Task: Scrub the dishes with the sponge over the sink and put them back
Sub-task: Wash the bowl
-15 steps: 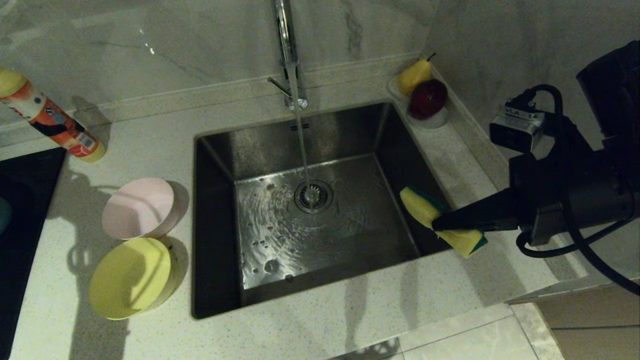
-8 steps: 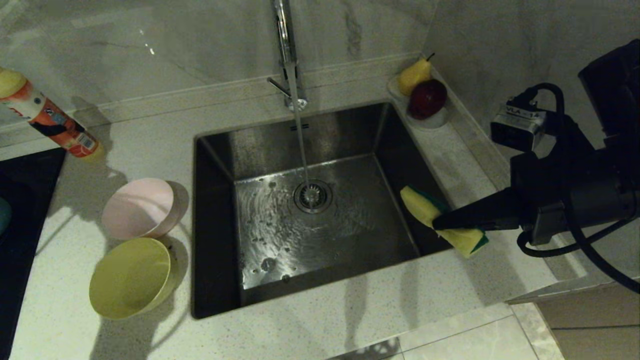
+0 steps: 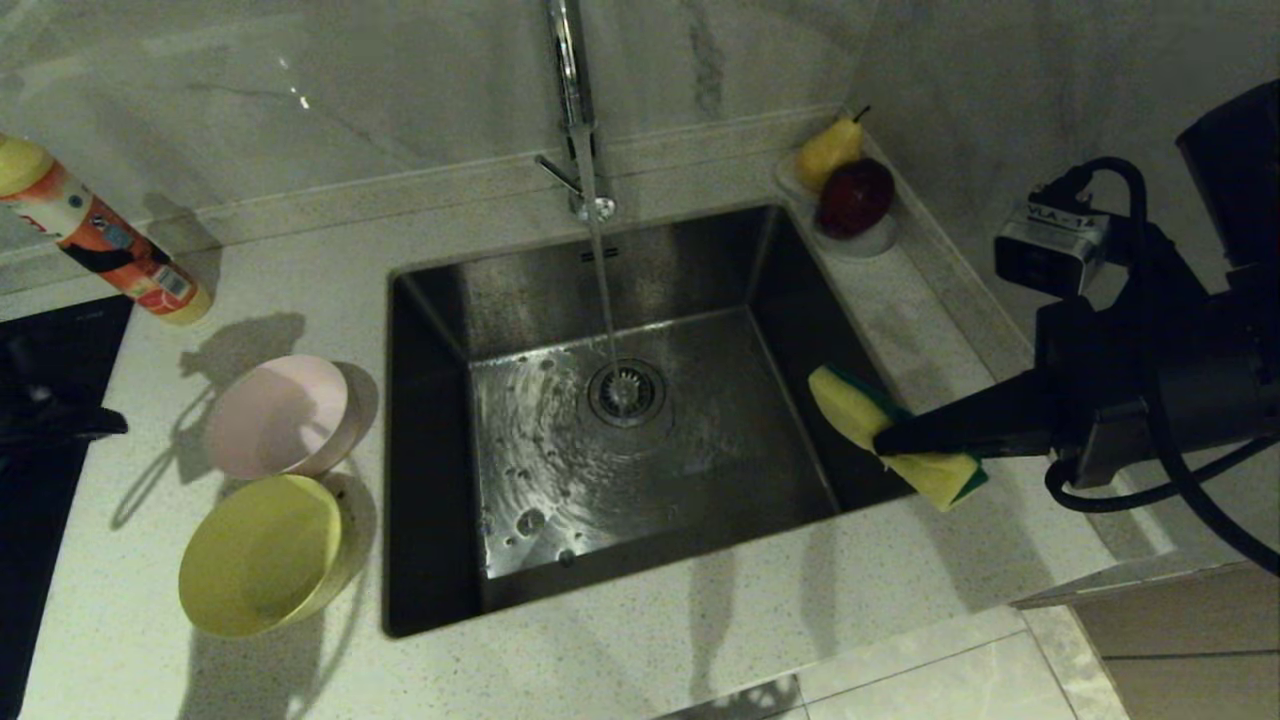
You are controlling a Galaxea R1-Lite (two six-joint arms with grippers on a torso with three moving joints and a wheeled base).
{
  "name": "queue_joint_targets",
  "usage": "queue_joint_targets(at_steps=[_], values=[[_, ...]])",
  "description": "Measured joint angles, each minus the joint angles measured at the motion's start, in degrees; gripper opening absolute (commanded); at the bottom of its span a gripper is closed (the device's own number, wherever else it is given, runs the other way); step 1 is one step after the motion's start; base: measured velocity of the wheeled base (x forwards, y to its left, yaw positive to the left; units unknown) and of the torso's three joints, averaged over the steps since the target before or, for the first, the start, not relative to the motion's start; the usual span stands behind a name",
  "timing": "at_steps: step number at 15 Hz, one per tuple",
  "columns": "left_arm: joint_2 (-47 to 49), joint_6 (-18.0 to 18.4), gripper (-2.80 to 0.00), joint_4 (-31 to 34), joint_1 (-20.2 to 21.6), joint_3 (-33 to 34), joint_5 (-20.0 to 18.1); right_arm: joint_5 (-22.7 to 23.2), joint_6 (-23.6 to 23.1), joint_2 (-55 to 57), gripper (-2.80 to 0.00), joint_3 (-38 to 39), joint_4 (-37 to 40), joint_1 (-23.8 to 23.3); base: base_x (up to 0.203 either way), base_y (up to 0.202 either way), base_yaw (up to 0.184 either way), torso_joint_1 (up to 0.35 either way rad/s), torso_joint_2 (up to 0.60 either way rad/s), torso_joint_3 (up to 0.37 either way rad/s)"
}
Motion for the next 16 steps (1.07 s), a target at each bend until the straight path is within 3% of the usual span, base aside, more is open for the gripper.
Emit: queue_joint_targets(at_steps=[6,16], values=[[6.6,-3.3,0.0,-4.4,-2.2,1.4,3.9,0.0,0.0,0.1,-2.8,-0.1,0.0,0.0,0.0,0.0,0.0,0.0,0.0,0.0],[14.6,-5.4,0.0,-6.5,-2.3,0.7,3.8,-0.2,0.0,0.2,-2.8,-0.6,0.0,0.0,0.0,0.0,0.0,0.0,0.0,0.0]])
